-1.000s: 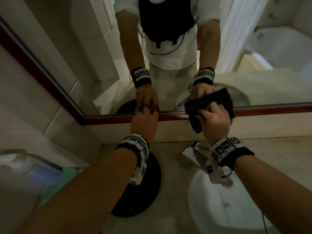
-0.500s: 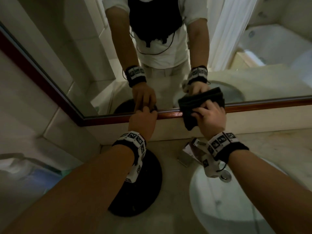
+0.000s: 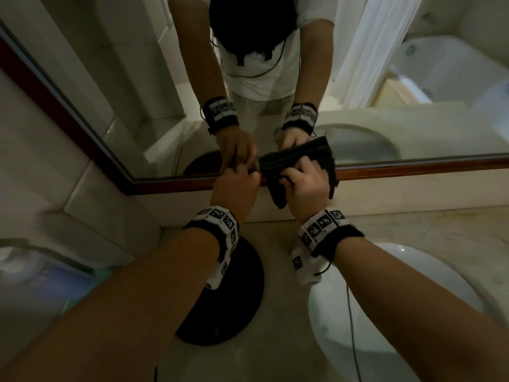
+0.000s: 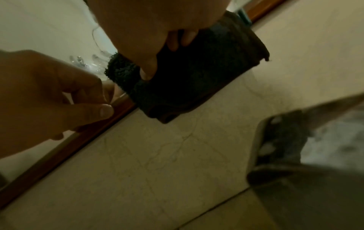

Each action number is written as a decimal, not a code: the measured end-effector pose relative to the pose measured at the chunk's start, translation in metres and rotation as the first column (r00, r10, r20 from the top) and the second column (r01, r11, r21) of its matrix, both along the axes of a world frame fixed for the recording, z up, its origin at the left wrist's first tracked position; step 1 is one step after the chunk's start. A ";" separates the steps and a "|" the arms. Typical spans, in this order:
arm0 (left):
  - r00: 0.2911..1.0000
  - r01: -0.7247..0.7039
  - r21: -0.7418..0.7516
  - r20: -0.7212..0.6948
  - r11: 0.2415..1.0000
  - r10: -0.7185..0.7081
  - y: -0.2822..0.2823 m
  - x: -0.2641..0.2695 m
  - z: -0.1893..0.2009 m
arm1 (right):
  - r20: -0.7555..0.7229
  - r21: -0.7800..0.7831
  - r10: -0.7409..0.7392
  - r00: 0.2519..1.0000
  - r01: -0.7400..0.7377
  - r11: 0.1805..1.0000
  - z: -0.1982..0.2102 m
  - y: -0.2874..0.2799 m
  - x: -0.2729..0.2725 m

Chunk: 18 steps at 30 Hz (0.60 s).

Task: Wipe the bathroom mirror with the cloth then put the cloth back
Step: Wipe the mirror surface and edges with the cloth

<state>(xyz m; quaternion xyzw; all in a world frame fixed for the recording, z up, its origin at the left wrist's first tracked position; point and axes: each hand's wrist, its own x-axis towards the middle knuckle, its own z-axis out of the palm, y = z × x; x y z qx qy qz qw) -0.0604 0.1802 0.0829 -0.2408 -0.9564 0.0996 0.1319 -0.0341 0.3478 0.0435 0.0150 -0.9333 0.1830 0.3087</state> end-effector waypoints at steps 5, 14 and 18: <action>1.000 0.004 0.008 -0.015 1.000 -0.004 0.002 0.001 -0.002 | 0.045 0.038 0.023 0.999 -0.025 0.999 0.000 0.010 0.000; 0.970 -0.200 -0.140 0.112 0.970 0.216 0.018 0.013 0.017 | 0.152 0.101 0.029 0.988 -0.044 0.994 0.011 0.070 0.011; 0.952 -0.211 -0.246 0.169 0.946 0.256 0.050 0.025 0.032 | 0.234 0.094 0.003 0.972 -0.025 0.995 0.018 0.120 0.022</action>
